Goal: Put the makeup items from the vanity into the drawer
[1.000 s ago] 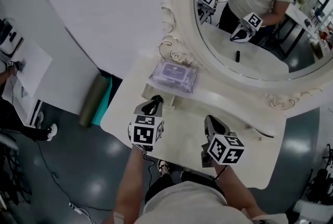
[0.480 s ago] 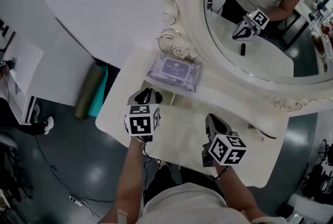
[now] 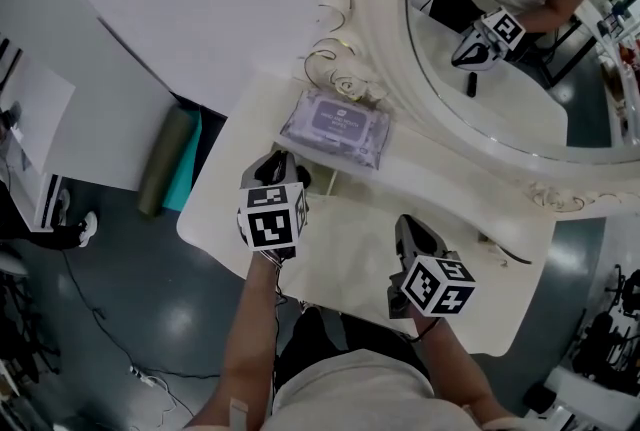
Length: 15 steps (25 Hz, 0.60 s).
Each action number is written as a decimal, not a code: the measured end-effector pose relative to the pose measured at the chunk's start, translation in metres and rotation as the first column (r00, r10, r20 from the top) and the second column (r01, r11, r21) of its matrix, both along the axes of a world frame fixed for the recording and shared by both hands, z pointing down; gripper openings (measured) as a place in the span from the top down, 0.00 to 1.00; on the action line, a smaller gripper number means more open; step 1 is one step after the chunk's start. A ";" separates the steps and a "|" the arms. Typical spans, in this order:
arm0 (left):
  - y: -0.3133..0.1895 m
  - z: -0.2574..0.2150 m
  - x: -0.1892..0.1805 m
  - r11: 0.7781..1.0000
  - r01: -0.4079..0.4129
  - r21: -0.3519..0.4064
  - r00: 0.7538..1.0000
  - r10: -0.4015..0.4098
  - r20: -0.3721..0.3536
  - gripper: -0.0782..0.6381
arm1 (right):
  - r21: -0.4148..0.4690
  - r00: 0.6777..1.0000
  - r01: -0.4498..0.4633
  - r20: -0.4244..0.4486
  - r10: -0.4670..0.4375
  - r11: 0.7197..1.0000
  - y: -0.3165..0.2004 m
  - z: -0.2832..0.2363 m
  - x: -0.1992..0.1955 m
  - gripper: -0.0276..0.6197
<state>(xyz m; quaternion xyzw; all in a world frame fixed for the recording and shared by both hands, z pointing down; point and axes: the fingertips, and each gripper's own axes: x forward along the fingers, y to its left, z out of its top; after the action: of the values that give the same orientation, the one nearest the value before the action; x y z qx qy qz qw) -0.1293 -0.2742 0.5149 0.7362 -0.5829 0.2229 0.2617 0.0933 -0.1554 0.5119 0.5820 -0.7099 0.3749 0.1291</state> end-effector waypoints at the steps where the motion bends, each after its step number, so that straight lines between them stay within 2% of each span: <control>1: 0.000 0.000 0.000 1.000 0.003 0.003 1.000 -0.003 -0.004 0.81 | -0.001 1.000 0.000 0.000 0.000 1.000 0.000 0.000 0.000 0.93; 5: 0.000 -0.002 0.000 1.000 0.010 0.017 1.000 -0.010 -0.026 0.81 | -0.002 1.000 -0.001 -0.001 0.000 1.000 0.000 0.001 0.000 0.93; 10: 0.001 -0.003 0.001 1.000 -0.003 0.027 1.000 0.004 -0.021 0.74 | -0.004 1.000 0.000 -0.002 0.000 1.000 0.001 0.001 0.000 0.93; 15: 0.003 -0.018 -0.001 0.996 -0.015 0.093 1.000 0.012 0.028 0.69 | -0.003 1.000 0.002 -0.002 -0.002 1.000 0.003 0.002 -0.002 0.93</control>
<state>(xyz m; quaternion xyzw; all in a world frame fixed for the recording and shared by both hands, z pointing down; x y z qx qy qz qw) -0.1306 -0.2709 0.4967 0.7483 -0.5914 0.2074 0.2174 0.0912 -0.1527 0.5136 0.5815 -0.7099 0.3752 0.1308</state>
